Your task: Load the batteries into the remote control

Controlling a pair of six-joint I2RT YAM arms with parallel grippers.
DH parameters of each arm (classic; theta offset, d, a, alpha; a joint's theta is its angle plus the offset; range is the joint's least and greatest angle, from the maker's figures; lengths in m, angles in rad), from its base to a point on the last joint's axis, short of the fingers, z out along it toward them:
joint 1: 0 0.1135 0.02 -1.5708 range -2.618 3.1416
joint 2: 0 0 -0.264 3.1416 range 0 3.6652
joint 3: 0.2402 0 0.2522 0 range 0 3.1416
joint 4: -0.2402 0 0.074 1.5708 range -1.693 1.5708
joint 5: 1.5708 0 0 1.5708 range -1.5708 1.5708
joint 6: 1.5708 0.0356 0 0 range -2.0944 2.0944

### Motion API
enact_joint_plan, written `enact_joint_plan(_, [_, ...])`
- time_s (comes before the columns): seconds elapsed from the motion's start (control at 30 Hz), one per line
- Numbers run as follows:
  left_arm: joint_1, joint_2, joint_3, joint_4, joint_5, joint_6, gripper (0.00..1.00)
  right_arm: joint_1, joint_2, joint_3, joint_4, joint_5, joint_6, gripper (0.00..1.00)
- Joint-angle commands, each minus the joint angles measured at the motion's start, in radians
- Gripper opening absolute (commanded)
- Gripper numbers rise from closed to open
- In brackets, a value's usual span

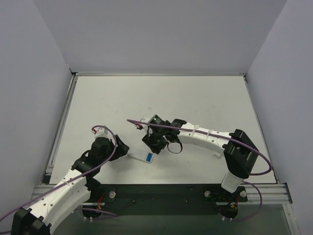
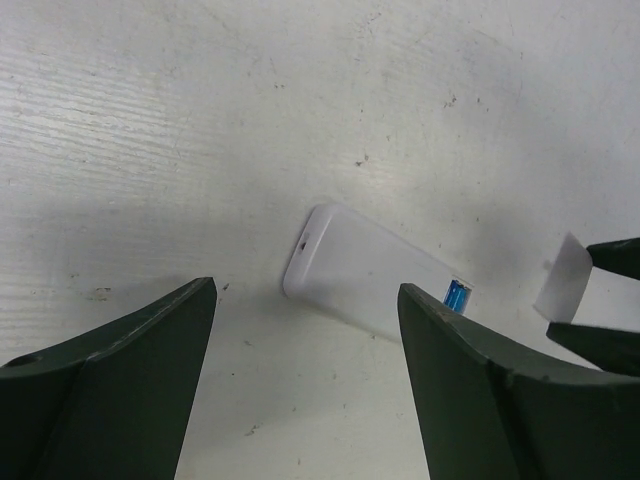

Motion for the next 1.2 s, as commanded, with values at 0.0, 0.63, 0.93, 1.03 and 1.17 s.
enact_joint_plan(0.0, [0.000,0.016,0.007,0.061,-0.001,-0.001,0.83,0.053,-0.011,-0.013,-0.059,-0.112,-0.156,0.22])
enact_joint_plan(0.63, [0.001,0.087,-0.017,0.133,-0.010,-0.016,0.75,0.114,0.119,0.064,-0.071,-0.083,-0.251,0.23])
enact_joint_plan(0.93, [0.001,0.133,-0.042,0.202,0.001,-0.027,0.68,0.116,0.125,0.062,-0.051,-0.082,-0.252,0.22])
enact_joint_plan(1.03, [0.003,0.151,-0.054,0.221,0.007,-0.033,0.64,0.119,0.133,0.064,-0.045,-0.072,-0.254,0.22])
enact_joint_plan(1.17, [0.003,0.170,-0.059,0.236,0.014,-0.039,0.64,0.130,0.138,0.065,-0.038,-0.052,-0.260,0.22])
